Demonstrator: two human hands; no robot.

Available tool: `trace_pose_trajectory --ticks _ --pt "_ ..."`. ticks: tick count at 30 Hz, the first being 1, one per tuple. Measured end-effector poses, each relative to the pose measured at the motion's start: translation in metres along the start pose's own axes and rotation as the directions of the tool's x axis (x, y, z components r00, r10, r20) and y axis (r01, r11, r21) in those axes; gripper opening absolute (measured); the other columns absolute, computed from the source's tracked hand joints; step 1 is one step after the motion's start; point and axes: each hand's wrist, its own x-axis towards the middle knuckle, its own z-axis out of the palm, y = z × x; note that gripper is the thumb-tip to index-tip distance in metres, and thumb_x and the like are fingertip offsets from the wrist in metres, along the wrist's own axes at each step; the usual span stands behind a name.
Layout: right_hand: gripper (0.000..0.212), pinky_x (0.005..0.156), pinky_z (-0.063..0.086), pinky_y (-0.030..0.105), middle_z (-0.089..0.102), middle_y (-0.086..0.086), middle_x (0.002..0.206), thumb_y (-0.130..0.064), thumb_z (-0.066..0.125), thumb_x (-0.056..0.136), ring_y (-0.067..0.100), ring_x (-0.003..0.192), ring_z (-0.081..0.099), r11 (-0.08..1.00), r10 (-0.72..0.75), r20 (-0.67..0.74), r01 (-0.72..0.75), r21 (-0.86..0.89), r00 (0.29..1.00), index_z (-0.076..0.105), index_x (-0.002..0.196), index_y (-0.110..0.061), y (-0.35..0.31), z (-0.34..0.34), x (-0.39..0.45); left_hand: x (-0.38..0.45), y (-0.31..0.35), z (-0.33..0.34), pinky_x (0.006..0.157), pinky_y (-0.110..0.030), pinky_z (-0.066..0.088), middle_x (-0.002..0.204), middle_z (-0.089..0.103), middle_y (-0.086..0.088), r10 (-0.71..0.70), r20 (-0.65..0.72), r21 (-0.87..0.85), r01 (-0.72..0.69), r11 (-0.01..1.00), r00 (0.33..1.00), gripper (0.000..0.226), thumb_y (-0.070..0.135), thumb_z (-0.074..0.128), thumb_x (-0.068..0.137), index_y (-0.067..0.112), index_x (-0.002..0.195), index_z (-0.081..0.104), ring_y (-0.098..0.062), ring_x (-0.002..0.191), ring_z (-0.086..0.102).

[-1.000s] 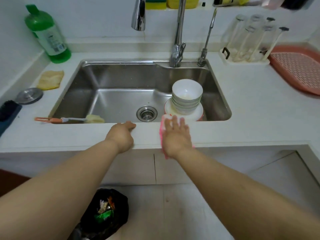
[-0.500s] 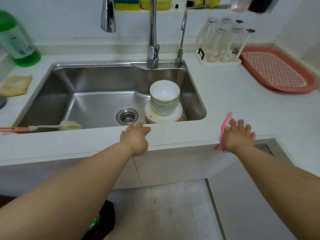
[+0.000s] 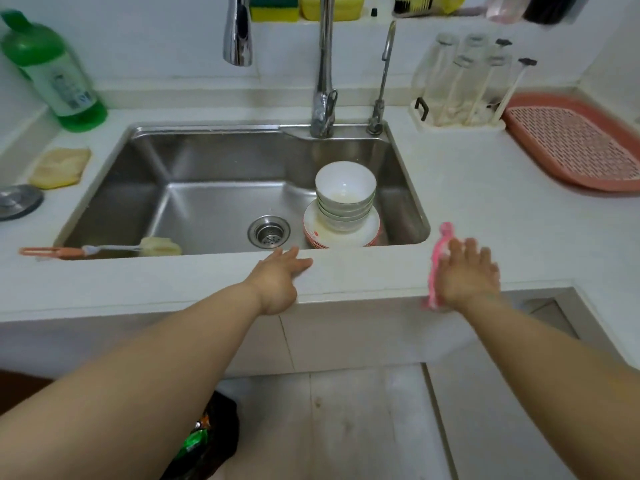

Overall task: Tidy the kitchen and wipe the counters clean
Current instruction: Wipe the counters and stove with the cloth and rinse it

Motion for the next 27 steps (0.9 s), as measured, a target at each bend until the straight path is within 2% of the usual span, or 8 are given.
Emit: trace_pose_trajectory --ticks 2,5,9,12,14,16,20,27 --pt "0.123 0.108 0.028 0.048 0.024 0.016 0.143 -0.05 0.079 0.061 0.039 0.131 0.026 0.971 0.231 0.037 -0.232 0.05 0.972 0.001 0.149 -0.014 0.021 -0.001 0.005 -0.004 -0.012 -0.004 0.12 -0.027 0.005 0.16 0.008 0.005 0.007 -0.039 -0.043 -0.008 0.999 0.999 0.073 -0.009 0.037 0.084 0.025 0.148 0.029 -0.015 0.148 0.003" --pt "0.12 0.112 0.021 0.049 0.019 0.02 0.149 -0.047 0.082 0.06 0.041 0.136 0.02 0.954 0.277 0.061 -0.282 0.098 0.959 0.011 0.149 -0.007 -0.011 0.003 -0.004 -0.014 -0.038 -0.007 0.116 -0.021 0.008 0.158 0.02 0.006 -0.025 -0.136 -0.075 0.014 0.997 0.99 0.066 -0.006 0.041 0.085 0.02 0.145 0.037 -0.013 0.146 0.016" --pt "0.128 0.115 0.016 0.044 0.006 0.018 0.154 -0.056 0.078 0.064 0.04 0.142 0.011 0.999 -0.019 0.071 0.017 0.036 0.997 -0.002 0.149 -0.006 -0.099 0.004 -0.044 -0.03 -0.079 -0.017 0.115 -0.021 0.013 0.155 0.028 0.004 -0.079 -0.194 -0.103 0.059 0.993 0.978 0.062 -0.005 0.045 0.084 0.018 0.141 0.044 -0.016 0.143 0.024" --pt "0.123 0.118 0.004 0.042 -0.005 0.018 0.158 -0.046 0.079 0.07 0.038 0.146 -0.004 0.981 -0.17 0.111 0.157 0.117 0.979 -0.006 0.15 -0.006 -0.162 0.007 -0.079 -0.043 -0.109 -0.031 0.113 -0.023 0.023 0.152 0.036 0.001 -0.155 -0.227 -0.157 0.121 0.98 0.962 0.06 -0.004 0.048 0.082 0.018 0.138 0.048 -0.02 0.139 0.034" --pt "0.104 0.12 0.0 0.043 -0.01 0.018 0.158 -0.039 0.067 0.084 0.038 0.146 -0.009 0.964 -0.234 0.116 0.215 0.157 0.965 -0.007 0.151 -0.006 -0.193 0.007 -0.094 -0.052 -0.128 -0.039 0.113 -0.027 0.028 0.149 0.041 -0.001 -0.196 -0.234 -0.19 0.153 0.97 0.952 0.059 -0.004 0.05 0.082 0.018 0.136 0.051 -0.023 0.136 0.038" --pt "0.069 0.12 -0.003 0.043 -0.013 0.016 0.158 -0.029 0.035 0.1 0.036 0.146 -0.012 0.939 -0.299 0.099 0.275 0.207 0.949 -0.006 0.151 -0.006 -0.225 0.004 -0.106 -0.063 -0.154 -0.049 0.112 -0.03 0.032 0.145 0.045 -0.004 -0.234 -0.237 -0.211 0.185 0.96 0.943 0.057 -0.003 0.051 0.082 0.018 0.135 0.053 -0.026 0.133 0.042" --pt "0.057 0.117 -0.007 0.04 -0.016 0.014 0.158 -0.024 0.018 0.102 0.034 0.145 -0.017 0.88 -0.44 0.093 0.408 0.245 0.893 -0.005 0.152 -0.007 -0.293 0.003 -0.13 -0.084 -0.214 -0.063 0.107 -0.032 0.035 0.135 0.055 -0.009 -0.314 -0.288 -0.233 0.252 0.939 0.905 0.052 0.0 0.052 0.082 0.02 0.13 0.057 -0.031 0.123 0.05" --pt "0.059 0.117 -0.009 0.038 -0.012 0.012 0.159 -0.023 0.025 0.102 0.032 0.146 -0.016 0.71 -0.69 0.047 0.664 0.234 0.722 -0.002 0.153 -0.01 -0.416 0.003 -0.167 -0.135 -0.305 -0.081 0.112 -0.031 0.029 0.142 0.048 -0.005 -0.436 -0.4 -0.275 0.349 0.896 0.806 0.052 -0.004 0.049 0.086 0.014 0.135 0.053 -0.024 0.131 0.043"
